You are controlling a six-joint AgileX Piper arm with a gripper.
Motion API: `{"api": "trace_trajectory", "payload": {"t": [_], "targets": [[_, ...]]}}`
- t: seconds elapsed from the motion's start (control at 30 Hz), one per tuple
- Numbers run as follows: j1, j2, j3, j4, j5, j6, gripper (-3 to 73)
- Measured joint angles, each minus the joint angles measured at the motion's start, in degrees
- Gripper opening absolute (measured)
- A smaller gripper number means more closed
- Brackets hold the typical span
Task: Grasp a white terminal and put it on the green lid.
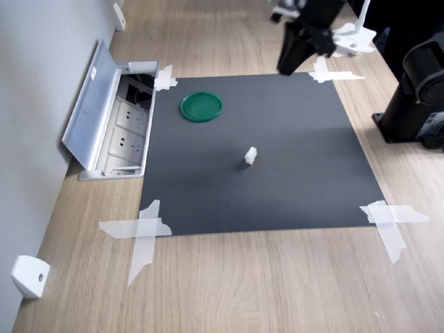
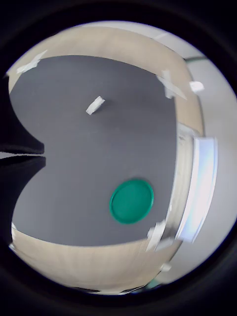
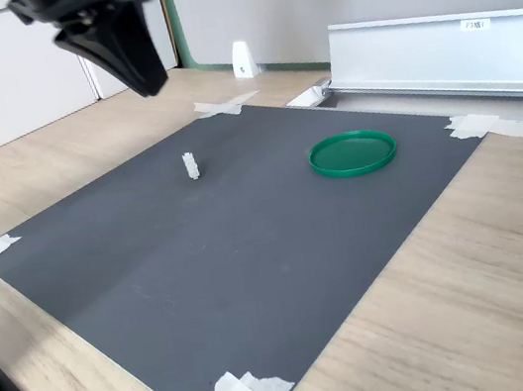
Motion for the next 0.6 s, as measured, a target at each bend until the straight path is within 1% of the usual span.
{"api": "trace_trajectory", "payload": {"t": [0.07, 0.13, 0.2, 0.27, 0.3, 0.37, 0.47, 0.6], "targets": [[0.0, 4.7, -1.8, 0.7, -0.2, -2.5, -0.6], [0.0, 7.9, -3.0, 1.0, -0.4, -3.4, 1.0], [0.4, 9.2, -3.6, 0.9, -0.4, -3.8, 5.9], [2.0, 9.5, -3.8, 0.9, -0.2, -3.3, 12.4], [3.3, 9.5, -3.8, 0.7, 0.0, -2.4, 16.8], [6.8, 9.6, -3.9, 0.3, 0.6, 1.0, 25.7], [12.4, 9.6, -4.0, -0.8, 0.7, 8.3, 41.1], [17.9, 9.6, -4.0, -2.9, 0.1, 12.6, 56.1]]}}
